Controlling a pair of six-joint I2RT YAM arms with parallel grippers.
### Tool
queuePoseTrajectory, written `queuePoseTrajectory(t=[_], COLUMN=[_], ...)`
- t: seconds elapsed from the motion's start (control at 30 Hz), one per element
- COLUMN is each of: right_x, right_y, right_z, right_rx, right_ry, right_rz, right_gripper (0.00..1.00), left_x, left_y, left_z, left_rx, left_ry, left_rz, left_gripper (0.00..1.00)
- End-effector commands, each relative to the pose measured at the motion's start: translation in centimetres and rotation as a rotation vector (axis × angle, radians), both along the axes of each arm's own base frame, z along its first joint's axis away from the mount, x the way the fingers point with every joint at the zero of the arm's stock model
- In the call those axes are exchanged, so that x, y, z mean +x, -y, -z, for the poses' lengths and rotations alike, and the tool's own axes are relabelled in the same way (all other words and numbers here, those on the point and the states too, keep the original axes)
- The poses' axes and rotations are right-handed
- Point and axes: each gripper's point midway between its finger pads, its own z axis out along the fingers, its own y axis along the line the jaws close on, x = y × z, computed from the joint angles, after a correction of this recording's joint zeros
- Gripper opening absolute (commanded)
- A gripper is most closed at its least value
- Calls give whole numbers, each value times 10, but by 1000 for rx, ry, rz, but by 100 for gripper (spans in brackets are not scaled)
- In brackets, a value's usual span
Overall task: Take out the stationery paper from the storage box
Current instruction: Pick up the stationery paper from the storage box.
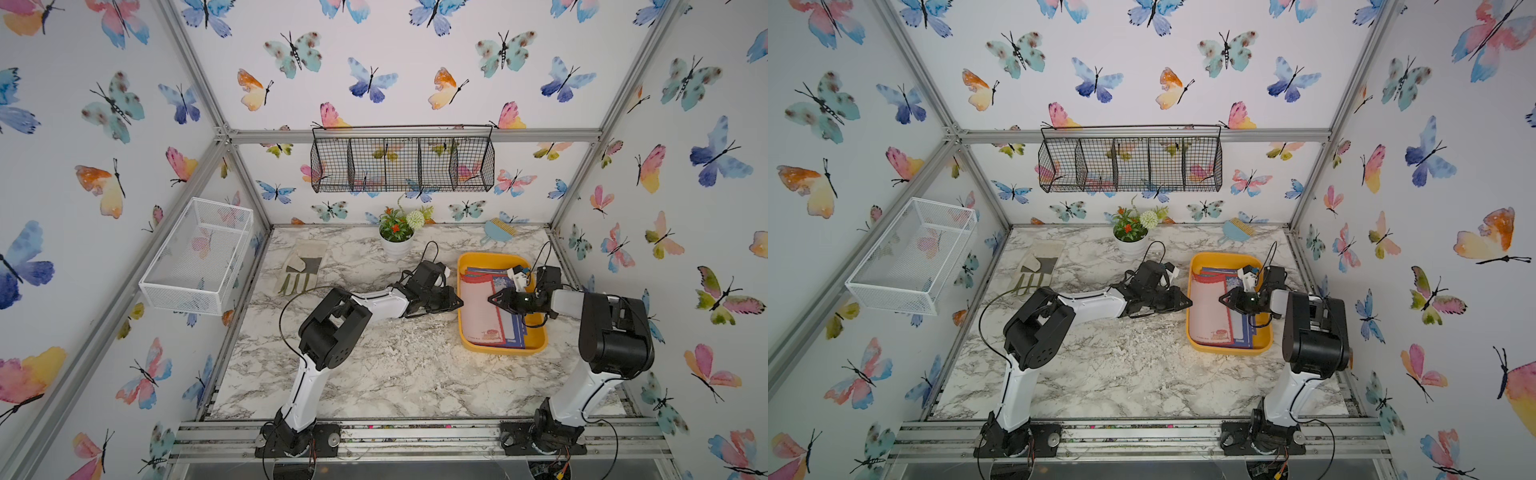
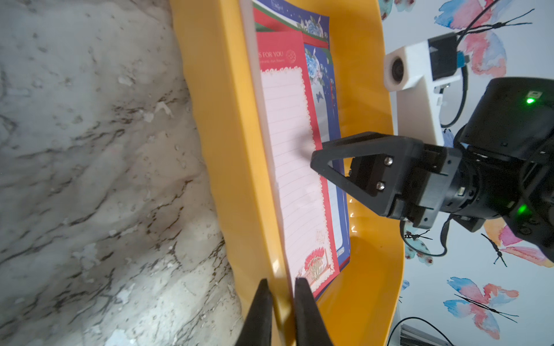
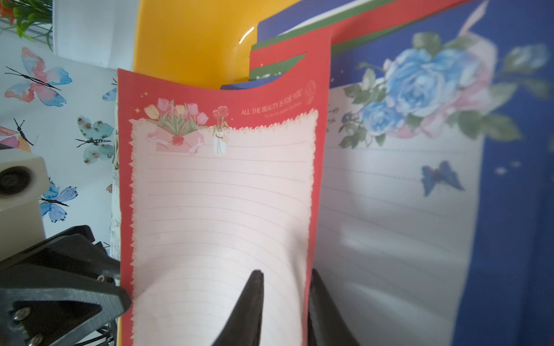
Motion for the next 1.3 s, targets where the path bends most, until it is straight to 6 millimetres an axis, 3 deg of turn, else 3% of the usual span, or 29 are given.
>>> queuePoseTrajectory(t=[0.0,0.17,0.43,0.53,0.8,0.97,1.03,1.07,1.27], right_x=[-2,-1,-6,-7,-4,-2,-1,-2,-6], right_y=[1,-3,-11,-8,14,26,30,31,32], right_z=[3,-9,-27,-27,-42,-74,-92,-102,-166], right_rx=[11,31,87,68,-90,-170,-198,-210,-287], right_ry=[-18,6,23,18,33,80,112,130,239], right_rz=[-8,-16,-42,-30,45,88,107,113,132], right_gripper=[27,24,27,21,5,2,2,2,2], left_x=[-7,-9,-8,-8,-10,-7,-5,-5,-2], left_y=[-2,-2,0,1,-1,-6,-9,-11,-34], left_z=[26,24,12,9,-8,-35,-42,-62,-110], left_rx=[56,55,37,32,14,-4,0,-16,15], left_ry=[-20,-19,-7,-3,17,80,108,145,307], left_rz=[24,26,24,24,22,3,-5,-10,-32], left_gripper=[14,14,17,18,50,66,69,69,69])
